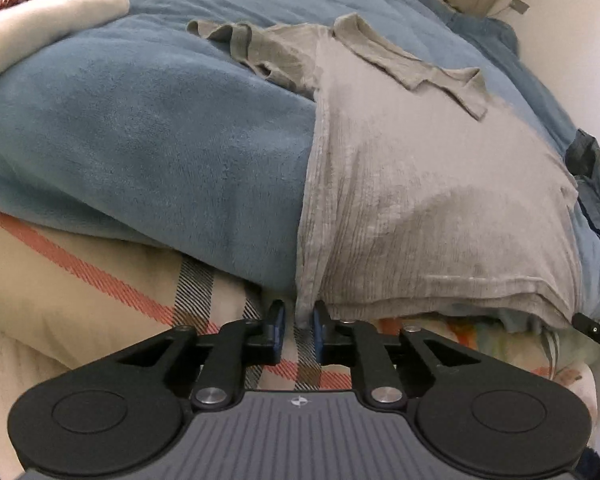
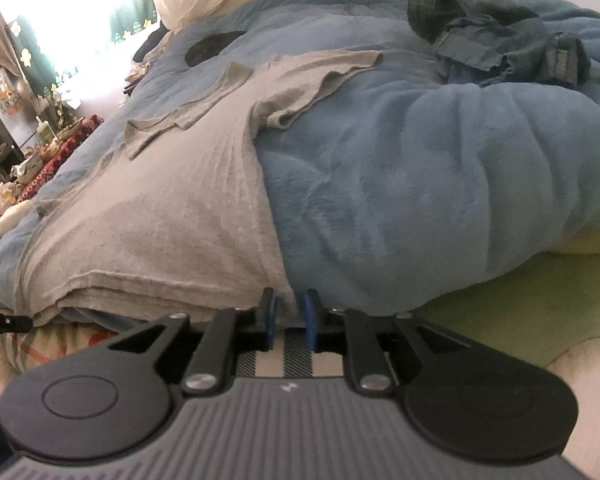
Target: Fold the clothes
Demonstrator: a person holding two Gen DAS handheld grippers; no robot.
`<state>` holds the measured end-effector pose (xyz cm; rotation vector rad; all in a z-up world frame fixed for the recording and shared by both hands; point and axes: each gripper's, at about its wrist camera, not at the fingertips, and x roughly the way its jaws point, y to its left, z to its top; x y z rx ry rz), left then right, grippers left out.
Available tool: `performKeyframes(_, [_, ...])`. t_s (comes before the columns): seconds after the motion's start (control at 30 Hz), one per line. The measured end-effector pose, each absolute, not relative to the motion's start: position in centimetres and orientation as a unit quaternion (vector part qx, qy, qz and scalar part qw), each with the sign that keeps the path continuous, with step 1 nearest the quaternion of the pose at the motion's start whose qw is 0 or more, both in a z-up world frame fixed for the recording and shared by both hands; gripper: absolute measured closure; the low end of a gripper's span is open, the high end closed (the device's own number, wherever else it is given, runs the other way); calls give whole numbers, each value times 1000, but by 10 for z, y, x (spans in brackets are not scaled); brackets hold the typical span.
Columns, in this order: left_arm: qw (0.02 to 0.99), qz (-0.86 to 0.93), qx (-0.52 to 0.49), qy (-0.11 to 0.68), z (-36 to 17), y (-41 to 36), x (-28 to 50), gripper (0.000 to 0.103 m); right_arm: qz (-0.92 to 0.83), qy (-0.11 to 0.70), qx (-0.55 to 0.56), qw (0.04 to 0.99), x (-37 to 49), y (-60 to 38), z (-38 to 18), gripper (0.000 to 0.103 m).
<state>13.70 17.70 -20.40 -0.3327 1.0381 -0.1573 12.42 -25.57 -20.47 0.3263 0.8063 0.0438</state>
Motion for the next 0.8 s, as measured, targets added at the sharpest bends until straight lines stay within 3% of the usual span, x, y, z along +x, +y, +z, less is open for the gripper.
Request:
performKeyframes(0.13, [864, -92, -175, 464, -185, 187, 125, 85, 23, 369, 175, 913, 116, -273, -186, 86])
performKeyframes(0.43, [886, -140, -176, 406, -143, 153, 144, 76, -7, 315, 132, 940, 194, -331, -132, 66])
performKeyframes(0.63, [883, -146, -186, 406, -149, 139, 172, 74, -5, 319, 176, 931, 282, -376, -145, 44])
performKeyframes(0.77, [876, -129, -187, 424, -159, 142, 178, 74, 1, 347, 193, 918, 330, -391, -169, 43])
performKeyframes(0.8, [875, -125, -187, 428, -162, 143, 179, 74, 2, 351, 196, 915, 339, -394, -173, 48])
